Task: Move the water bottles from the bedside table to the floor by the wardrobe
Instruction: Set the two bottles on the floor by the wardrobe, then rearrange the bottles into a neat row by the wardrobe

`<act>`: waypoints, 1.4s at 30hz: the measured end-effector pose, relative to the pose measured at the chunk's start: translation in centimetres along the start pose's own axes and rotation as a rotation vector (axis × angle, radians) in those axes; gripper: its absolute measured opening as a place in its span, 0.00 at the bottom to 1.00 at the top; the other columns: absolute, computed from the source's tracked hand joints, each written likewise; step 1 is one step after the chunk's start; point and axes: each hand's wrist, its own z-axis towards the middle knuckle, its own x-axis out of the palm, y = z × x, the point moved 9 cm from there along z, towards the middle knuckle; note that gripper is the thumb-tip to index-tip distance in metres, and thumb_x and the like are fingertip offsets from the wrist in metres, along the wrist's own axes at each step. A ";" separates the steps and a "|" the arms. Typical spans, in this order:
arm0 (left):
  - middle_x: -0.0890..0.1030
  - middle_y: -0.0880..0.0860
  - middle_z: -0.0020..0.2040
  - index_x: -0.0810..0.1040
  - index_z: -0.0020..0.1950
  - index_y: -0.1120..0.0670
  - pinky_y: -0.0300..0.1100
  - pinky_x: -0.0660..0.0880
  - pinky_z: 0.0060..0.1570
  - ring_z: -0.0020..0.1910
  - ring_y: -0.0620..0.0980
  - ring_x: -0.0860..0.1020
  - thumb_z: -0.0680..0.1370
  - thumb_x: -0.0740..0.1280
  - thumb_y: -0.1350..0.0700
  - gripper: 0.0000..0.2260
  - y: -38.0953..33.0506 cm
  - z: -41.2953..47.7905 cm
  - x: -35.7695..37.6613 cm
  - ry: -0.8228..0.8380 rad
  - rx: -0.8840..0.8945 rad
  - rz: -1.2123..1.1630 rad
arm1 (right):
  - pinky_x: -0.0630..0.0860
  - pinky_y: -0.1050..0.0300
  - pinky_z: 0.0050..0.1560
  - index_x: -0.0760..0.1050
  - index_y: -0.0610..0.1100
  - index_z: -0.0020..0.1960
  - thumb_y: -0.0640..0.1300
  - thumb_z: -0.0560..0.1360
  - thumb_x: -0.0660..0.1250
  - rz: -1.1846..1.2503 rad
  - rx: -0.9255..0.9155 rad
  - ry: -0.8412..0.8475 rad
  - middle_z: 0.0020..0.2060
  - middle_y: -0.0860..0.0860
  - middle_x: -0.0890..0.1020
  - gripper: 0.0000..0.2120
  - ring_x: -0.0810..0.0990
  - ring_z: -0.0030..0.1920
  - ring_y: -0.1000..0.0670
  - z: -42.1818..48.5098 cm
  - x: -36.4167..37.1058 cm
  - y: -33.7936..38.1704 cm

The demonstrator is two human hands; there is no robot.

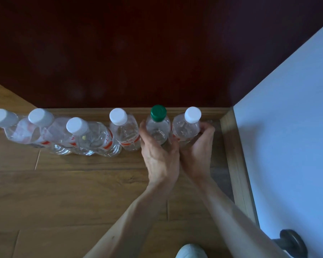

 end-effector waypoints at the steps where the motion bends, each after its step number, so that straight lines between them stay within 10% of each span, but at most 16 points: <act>1: 0.75 0.52 0.64 0.58 0.73 0.49 0.52 0.75 0.61 0.63 0.52 0.75 0.73 0.74 0.55 0.34 0.1 -0.1 -0.1 0.007 0.000 0.010 | 0.76 0.43 0.55 0.64 0.48 0.60 0.50 0.64 0.82 -0.013 0.000 0.007 0.53 0.53 0.71 0.34 0.74 0.56 0.47 -0.1 -0.1 0.0; 9: 0.74 0.53 0.65 0.59 0.73 0.53 0.50 0.71 0.63 0.64 0.53 0.73 0.72 0.73 0.53 0.34 -0.6 -2.9 -2.3 0.144 -0.004 0.153 | 0.73 0.44 0.64 0.61 0.37 0.71 0.52 0.69 0.78 -0.149 0.109 0.142 0.64 0.44 0.70 0.41 0.71 0.64 0.45 -3.7 -1.3 0.9; 22: 0.76 0.58 0.58 0.64 0.68 0.55 0.53 0.72 0.56 0.59 0.61 0.74 0.76 0.64 0.46 0.25 -6.4 -10.9 -13.9 0.534 0.023 0.926 | 0.74 0.51 0.61 0.55 0.45 0.75 0.53 0.78 0.65 -0.700 0.051 0.834 0.68 0.46 0.70 0.32 0.68 0.68 0.45 -13.9 -8.6 11.6; 42: 0.77 0.54 0.58 0.71 0.61 0.54 0.52 0.70 0.59 0.59 0.55 0.74 0.75 0.61 0.42 0.21 -26.9 -26.5 -37.2 0.596 0.240 1.190 | 0.72 0.50 0.65 0.59 0.46 0.72 0.53 0.79 0.61 -0.824 -0.168 0.989 0.65 0.48 0.70 0.26 0.69 0.66 0.45 -26.1 -20.1 40.3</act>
